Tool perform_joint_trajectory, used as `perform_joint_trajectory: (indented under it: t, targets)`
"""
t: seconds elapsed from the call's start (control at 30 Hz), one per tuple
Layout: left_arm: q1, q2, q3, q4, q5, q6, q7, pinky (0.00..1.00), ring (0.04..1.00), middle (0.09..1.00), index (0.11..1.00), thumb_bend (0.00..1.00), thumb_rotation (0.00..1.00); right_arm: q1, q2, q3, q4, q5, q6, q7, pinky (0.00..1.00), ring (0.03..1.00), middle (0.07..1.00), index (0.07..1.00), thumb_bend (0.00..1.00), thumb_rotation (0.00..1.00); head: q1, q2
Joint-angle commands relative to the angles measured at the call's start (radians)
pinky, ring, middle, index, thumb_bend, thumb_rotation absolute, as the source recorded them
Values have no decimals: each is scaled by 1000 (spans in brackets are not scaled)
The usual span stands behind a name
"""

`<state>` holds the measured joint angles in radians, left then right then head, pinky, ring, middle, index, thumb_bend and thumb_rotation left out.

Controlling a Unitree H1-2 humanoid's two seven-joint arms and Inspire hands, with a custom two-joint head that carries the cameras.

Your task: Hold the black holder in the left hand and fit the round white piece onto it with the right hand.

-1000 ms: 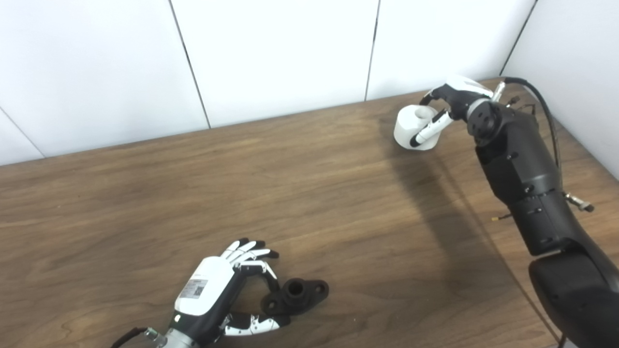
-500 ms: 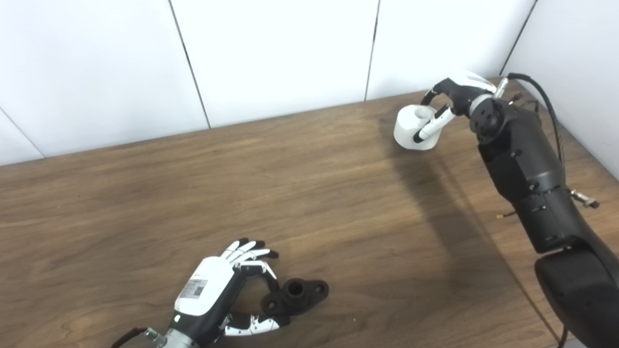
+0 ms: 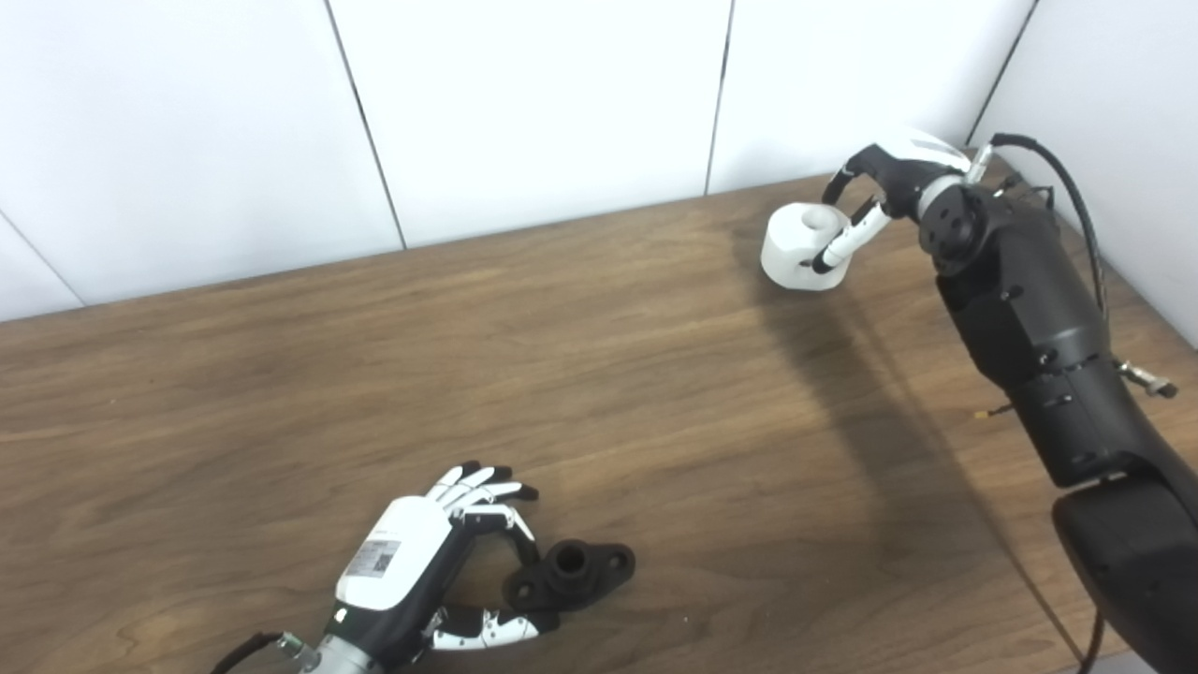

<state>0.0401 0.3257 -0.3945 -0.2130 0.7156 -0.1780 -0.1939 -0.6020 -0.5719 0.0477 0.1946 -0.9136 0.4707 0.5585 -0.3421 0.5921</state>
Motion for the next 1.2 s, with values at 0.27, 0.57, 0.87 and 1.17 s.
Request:
perform_joint_trajectory:
  t: [0.27,0.57,0.87,1.17]
  targets:
    - [31,35,-3,42,19,73,-81,948,897,810,487,517,58,-40,-37,-3,-22,4,-1,-40,1000,943,872,664,844,198,1,0]
    - [31,35,-3,38,20,74,-85,945,896,809,487,518,57,-38,-39,7,-22,6,-2,-45,1000,936,869,663,845,201,3,2]
    - [34,33,-3,34,21,76,-88,949,899,811,487,518,57,-27,-39,5,-36,2,-2,-45,1000,942,881,669,839,207,4,4]
    - [35,33,-7,26,29,81,-95,949,900,813,487,517,59,-25,-57,35,-33,14,-3,-63,1000,943,877,674,825,215,4,6]
